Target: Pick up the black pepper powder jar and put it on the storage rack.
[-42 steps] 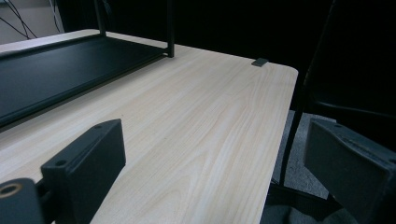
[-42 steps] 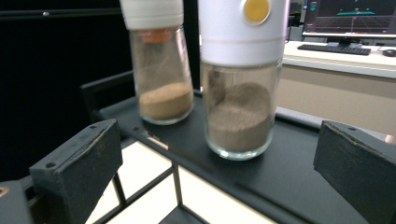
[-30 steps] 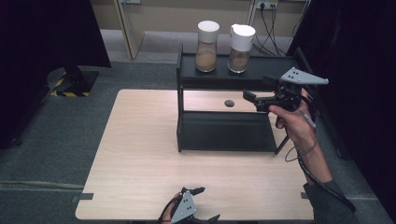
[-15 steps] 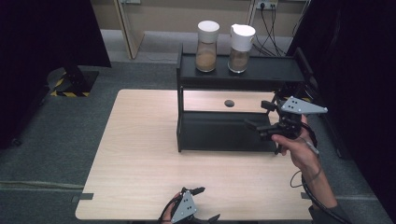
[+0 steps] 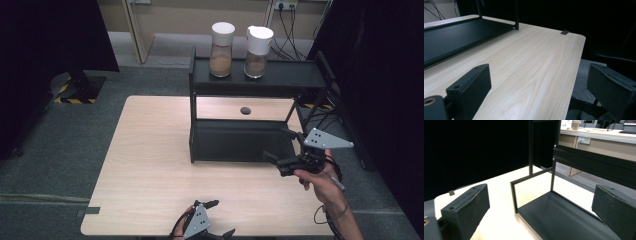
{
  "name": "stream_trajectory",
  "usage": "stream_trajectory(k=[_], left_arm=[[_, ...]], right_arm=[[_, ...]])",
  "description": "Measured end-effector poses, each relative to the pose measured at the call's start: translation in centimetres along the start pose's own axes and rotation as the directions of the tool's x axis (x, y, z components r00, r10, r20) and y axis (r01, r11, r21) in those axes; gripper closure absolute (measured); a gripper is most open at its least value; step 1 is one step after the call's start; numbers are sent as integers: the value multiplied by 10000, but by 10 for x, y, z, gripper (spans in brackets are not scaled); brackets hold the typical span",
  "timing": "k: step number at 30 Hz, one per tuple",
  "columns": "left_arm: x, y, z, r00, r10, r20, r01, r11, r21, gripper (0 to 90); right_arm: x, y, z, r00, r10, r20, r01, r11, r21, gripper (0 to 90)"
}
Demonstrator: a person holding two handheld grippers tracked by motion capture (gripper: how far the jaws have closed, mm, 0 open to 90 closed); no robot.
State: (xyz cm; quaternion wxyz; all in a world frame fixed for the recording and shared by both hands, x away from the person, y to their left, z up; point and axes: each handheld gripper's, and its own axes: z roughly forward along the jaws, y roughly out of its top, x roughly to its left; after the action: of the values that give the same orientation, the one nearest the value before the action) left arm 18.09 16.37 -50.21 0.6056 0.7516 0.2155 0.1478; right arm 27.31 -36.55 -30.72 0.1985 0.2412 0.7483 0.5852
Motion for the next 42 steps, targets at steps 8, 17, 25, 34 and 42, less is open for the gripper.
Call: stream_trajectory(k=[8,17,25,34,42], left_arm=[[0,0,0,10000,30,-19,-30,10000,-2,54],[0,0,0,10000,42,-31,-42,10000,-1,55],[0,0,0,10000,34,-52,-34,10000,-1,55],[0,0,0,10000,30,-41,-30,10000,2,55],[0,0,-1,10000,42,-56,-43,10000,-12,56]], right_arm=[[12,-19,3,9998,-136,-155,140,9997,219,19],[22,-50,5,9982,-68,-593,93,9991,419,21],[33,-70,4,9982,-36,-605,71,9984,562,24],[43,-95,8,9972,114,-732,-77,9987,501,26],[54,-109,7,9962,35,-868,19,9981,616,26]])
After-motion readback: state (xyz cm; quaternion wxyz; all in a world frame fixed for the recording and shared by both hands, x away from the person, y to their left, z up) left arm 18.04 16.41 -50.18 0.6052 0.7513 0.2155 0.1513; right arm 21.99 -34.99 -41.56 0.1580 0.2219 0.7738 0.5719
